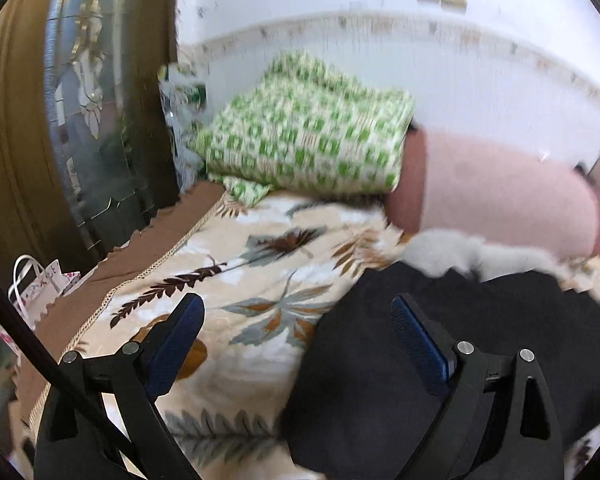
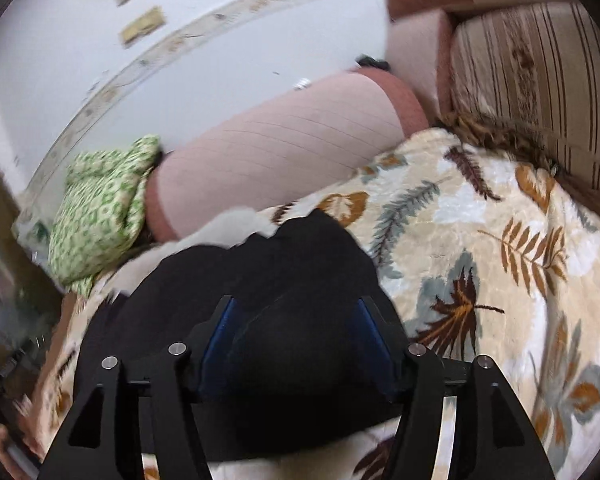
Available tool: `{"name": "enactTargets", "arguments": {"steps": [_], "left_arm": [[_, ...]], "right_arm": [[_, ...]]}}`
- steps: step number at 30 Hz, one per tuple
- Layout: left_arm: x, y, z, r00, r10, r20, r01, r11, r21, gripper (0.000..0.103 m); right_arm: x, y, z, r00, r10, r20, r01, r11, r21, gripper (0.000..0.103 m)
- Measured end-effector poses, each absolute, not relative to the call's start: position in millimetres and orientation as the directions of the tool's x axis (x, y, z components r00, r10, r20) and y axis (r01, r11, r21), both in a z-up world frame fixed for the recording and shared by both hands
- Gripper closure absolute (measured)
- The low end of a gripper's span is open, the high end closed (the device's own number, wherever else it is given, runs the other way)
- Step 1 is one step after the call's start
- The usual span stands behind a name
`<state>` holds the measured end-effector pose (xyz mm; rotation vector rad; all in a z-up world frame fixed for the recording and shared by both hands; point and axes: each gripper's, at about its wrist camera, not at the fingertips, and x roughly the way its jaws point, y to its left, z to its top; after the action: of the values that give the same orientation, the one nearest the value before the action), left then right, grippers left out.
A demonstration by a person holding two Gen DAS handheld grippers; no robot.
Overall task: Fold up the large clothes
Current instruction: 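Lower the folded coat onto the blanket and open both grippers, then press and smooth the folded coat flat with both grippers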
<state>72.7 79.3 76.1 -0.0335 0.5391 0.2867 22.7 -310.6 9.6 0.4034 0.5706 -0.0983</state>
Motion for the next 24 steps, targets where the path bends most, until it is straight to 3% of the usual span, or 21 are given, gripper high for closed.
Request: {"name": "enactTargets", "arguments": {"steps": [5,10,12,16,21,24], "left_arm": [[8,55,93,0.886,0.242,-0.395,-0.237,0.97,0.063,0.007],[-30,38,93,0.91,0.063,-0.409,-0.09,0.995,-0.046,0.005],[-35,29,88,0.911,0.007,-0.413,-0.033,0.998,-0.055,0.005],[-37,10,69,0.909,0.031,-0.416,-0.018,0.999,0.034,0.005],[-28,1,43,0.874,0.028,-0.486,0.0,0.998,0.059,0.005],[-27,-2,35,0.863,0.033,-0.505,0.003,0.998,0.069,0.005]], "right_arm": [[-25,-263,16,0.885,-0.071,-0.46,0.179,0.964,0.195,0.024],[-76,-229,15,0.92,-0.24,-0.311,0.272,0.96,0.065,0.001],[-85,-222,14,0.93,-0.25,-0.27,0.272,0.961,0.046,0.0],[-76,-217,9,0.92,-0.239,-0.31,0.252,0.968,0.003,0.0],[-61,-223,-6,0.892,-0.192,-0.409,0.229,0.972,0.043,0.0],[-59,-226,-9,0.888,-0.189,-0.419,0.236,0.97,0.062,0.0]]}}
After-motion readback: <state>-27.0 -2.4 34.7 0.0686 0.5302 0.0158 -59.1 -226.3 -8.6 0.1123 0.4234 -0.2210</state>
